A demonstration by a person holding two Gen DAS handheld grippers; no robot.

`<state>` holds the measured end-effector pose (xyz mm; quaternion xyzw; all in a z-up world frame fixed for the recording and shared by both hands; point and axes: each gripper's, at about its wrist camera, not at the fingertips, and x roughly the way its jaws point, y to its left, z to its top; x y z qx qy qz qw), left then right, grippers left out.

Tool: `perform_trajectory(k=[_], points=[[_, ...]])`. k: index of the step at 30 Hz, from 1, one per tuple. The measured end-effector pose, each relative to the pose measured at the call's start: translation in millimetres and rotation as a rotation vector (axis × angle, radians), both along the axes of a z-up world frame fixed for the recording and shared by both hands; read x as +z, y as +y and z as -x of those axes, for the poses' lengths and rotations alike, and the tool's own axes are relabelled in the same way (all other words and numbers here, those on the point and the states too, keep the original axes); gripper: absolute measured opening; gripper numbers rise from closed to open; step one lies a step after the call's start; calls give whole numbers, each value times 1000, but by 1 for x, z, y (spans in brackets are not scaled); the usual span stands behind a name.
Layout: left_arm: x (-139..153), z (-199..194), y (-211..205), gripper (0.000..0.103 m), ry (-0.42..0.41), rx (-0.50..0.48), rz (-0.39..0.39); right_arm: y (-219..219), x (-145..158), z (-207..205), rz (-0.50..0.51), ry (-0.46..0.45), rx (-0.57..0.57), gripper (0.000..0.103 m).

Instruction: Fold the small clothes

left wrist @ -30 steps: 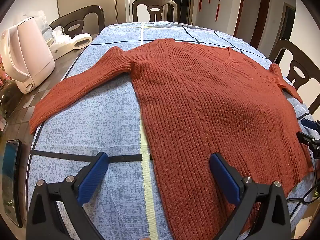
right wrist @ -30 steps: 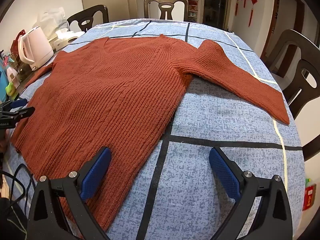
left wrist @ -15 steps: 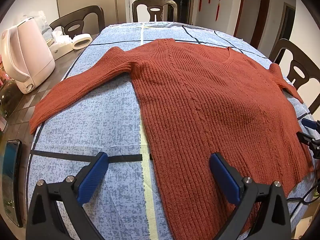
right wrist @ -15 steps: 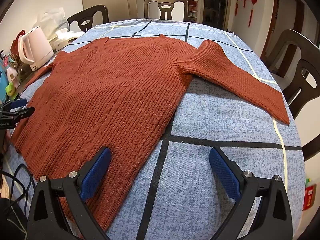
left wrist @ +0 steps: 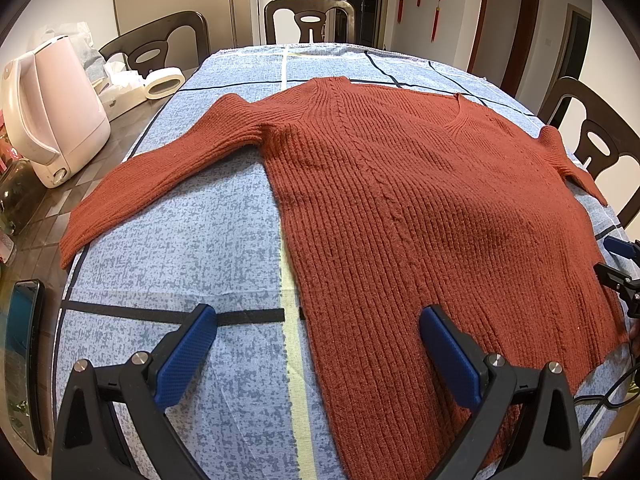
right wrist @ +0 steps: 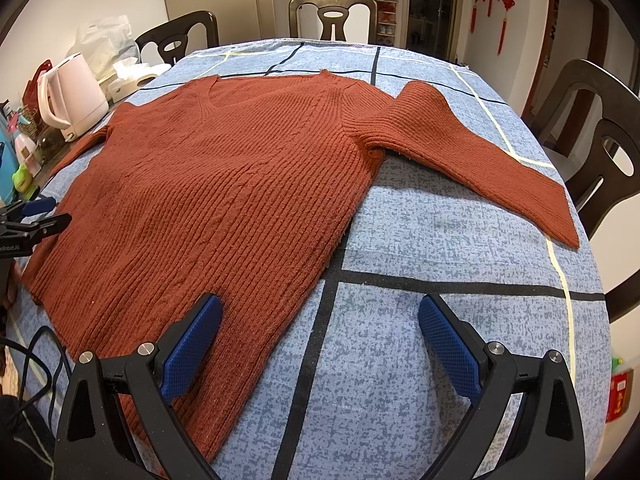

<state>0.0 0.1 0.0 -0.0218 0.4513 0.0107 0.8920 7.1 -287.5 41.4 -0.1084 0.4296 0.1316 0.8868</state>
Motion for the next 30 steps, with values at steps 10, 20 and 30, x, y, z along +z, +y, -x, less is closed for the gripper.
perform_trajectory(k=[10, 20, 30], points=[[0, 0, 0, 103, 0, 0, -1, 2, 1, -3, 12, 17, 0, 99], [0, 0, 0, 103, 0, 0, -2, 2, 0, -2, 10, 11, -2, 99], [0, 0, 0, 103, 0, 0, -2, 2, 0, -1, 8, 8, -2, 99]])
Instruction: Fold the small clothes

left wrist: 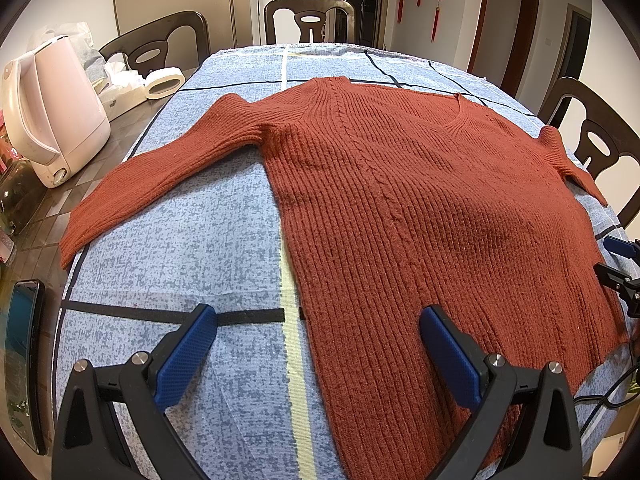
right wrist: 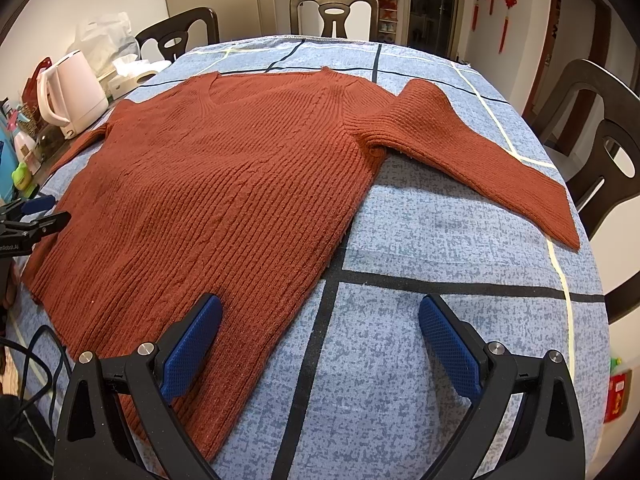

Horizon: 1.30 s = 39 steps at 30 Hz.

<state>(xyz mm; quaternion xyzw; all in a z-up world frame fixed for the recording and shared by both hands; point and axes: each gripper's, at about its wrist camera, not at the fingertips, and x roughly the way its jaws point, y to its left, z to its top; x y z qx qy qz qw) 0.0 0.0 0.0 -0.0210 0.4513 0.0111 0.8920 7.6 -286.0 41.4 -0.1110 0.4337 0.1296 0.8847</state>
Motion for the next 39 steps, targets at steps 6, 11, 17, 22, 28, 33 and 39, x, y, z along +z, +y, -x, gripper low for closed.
perform_trajectory(k=[6, 11, 17, 22, 28, 33, 39], points=[[0, 0, 0, 103, 0, 0, 0, 0, 0, 0, 1, 1, 0, 99], [0, 0, 0, 103, 0, 0, 0, 0, 0, 0, 1, 2, -2, 99], [0, 0, 0, 103, 0, 0, 0, 0, 0, 0, 4, 6, -5, 99], [0, 0, 0, 103, 0, 0, 0, 1, 0, -1, 5, 12, -7, 99], [0, 0, 0, 103, 0, 0, -1, 1, 0, -2, 6, 17, -11, 99], [0, 0, 0, 103, 0, 0, -1, 0, 0, -3, 6, 20, -16, 99], [0, 0, 0, 103, 0, 0, -1, 0, 0, -4, 8, 29, -20, 99]])
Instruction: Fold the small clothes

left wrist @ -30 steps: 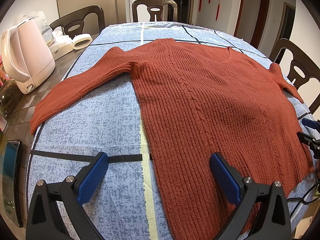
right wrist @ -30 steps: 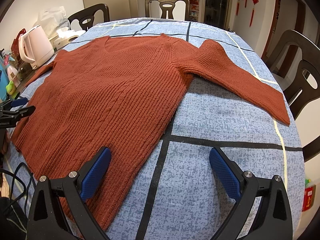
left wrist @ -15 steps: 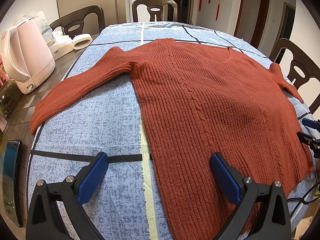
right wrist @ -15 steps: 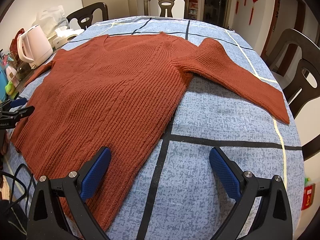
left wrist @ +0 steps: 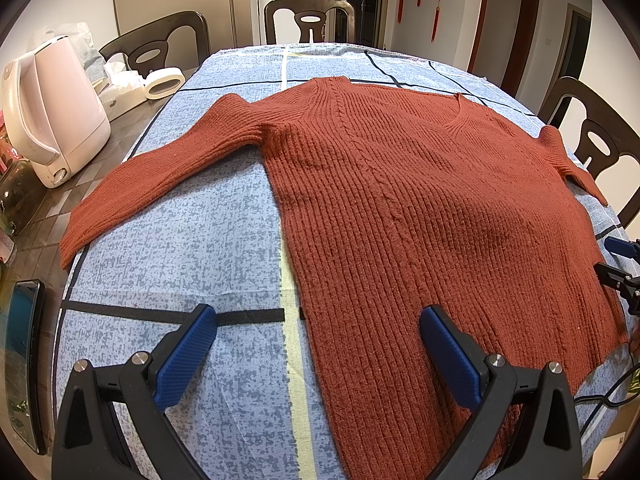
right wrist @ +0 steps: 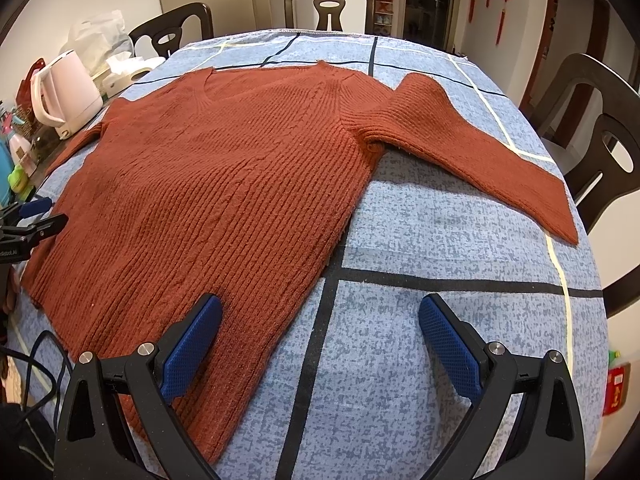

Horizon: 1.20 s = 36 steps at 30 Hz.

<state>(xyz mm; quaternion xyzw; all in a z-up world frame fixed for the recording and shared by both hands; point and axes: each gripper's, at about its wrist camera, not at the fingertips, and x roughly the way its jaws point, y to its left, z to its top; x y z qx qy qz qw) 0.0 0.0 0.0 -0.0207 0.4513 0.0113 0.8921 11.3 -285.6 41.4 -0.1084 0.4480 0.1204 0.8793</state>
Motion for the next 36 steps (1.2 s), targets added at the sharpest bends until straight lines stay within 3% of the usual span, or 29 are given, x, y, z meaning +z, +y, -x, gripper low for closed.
perform_trajectory(k=[36], points=[[0, 0, 0, 103, 0, 0, -1, -1, 0, 2, -3, 4, -6, 99]])
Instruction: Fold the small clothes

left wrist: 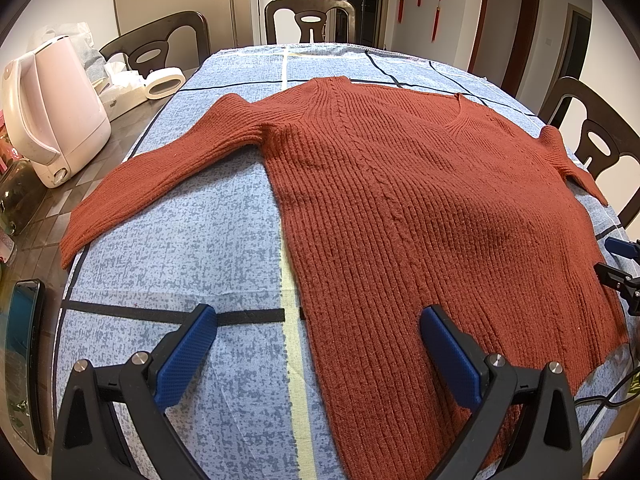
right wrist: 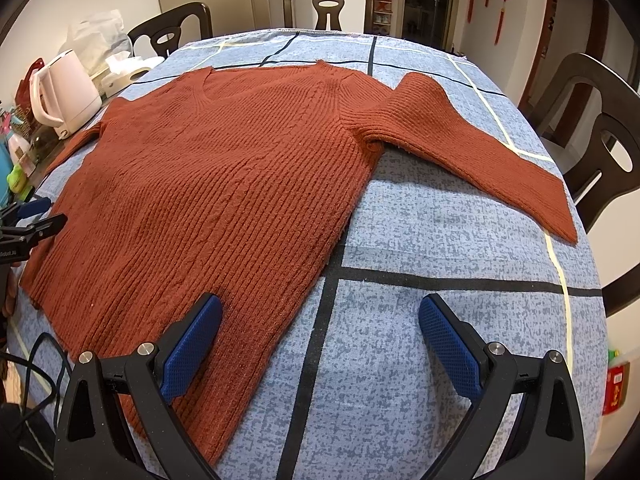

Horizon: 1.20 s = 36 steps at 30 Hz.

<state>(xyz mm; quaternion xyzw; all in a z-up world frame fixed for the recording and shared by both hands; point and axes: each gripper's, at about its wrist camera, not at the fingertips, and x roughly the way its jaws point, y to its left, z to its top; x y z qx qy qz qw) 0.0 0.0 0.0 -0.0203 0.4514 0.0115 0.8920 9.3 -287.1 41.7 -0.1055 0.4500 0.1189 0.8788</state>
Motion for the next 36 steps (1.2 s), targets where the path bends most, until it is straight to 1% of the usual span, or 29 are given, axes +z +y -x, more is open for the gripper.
perform_trajectory(k=[12, 16, 19, 22, 27, 36], points=[[0, 0, 0, 103, 0, 1, -2, 1, 3, -4, 8, 26, -35, 99], [1, 1, 0, 102, -1, 20, -3, 3, 5, -3, 12, 31, -49, 99], [7, 5, 0, 99, -11, 41, 1, 9, 10, 0, 12, 27, -39, 98], [14, 6, 5, 99, -35, 55, 9, 16, 16, 3, 14, 10, -20, 98], [21, 1, 11, 99, -68, 76, -4, 28, 26, 5, 16, -19, 14, 98], [21, -3, 25, 99, -68, 93, -6, 54, 26, -7, 7, -34, 63, 98]])
